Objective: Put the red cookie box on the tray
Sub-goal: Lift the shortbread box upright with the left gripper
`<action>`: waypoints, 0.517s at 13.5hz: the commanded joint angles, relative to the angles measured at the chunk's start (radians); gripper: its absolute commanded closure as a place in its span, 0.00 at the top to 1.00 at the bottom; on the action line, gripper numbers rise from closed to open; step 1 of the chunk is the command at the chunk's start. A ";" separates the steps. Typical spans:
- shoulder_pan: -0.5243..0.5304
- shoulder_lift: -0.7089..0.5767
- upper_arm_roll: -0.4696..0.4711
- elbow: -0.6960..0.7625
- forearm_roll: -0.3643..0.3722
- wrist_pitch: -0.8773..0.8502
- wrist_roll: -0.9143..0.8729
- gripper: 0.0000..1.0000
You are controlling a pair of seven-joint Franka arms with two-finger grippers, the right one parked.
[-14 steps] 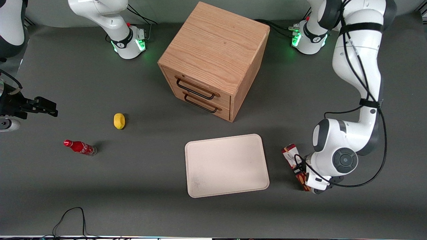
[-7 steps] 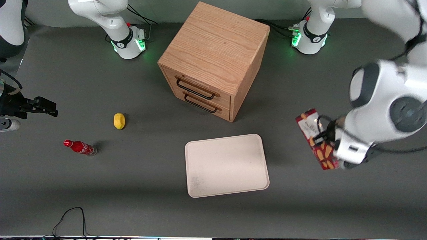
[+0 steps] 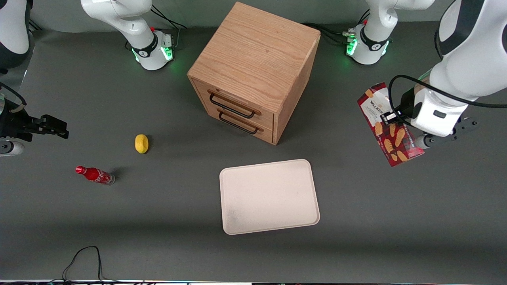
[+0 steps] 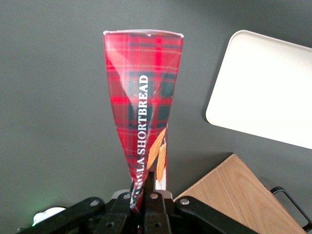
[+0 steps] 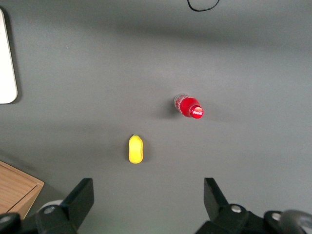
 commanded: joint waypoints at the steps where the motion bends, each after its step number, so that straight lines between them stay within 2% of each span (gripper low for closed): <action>1: -0.016 0.034 -0.043 0.002 -0.014 0.038 -0.011 0.00; 4: -0.018 0.196 -0.110 0.144 -0.016 0.066 -0.051 0.00; 7: -0.034 0.475 -0.224 0.462 0.008 0.088 -0.203 0.00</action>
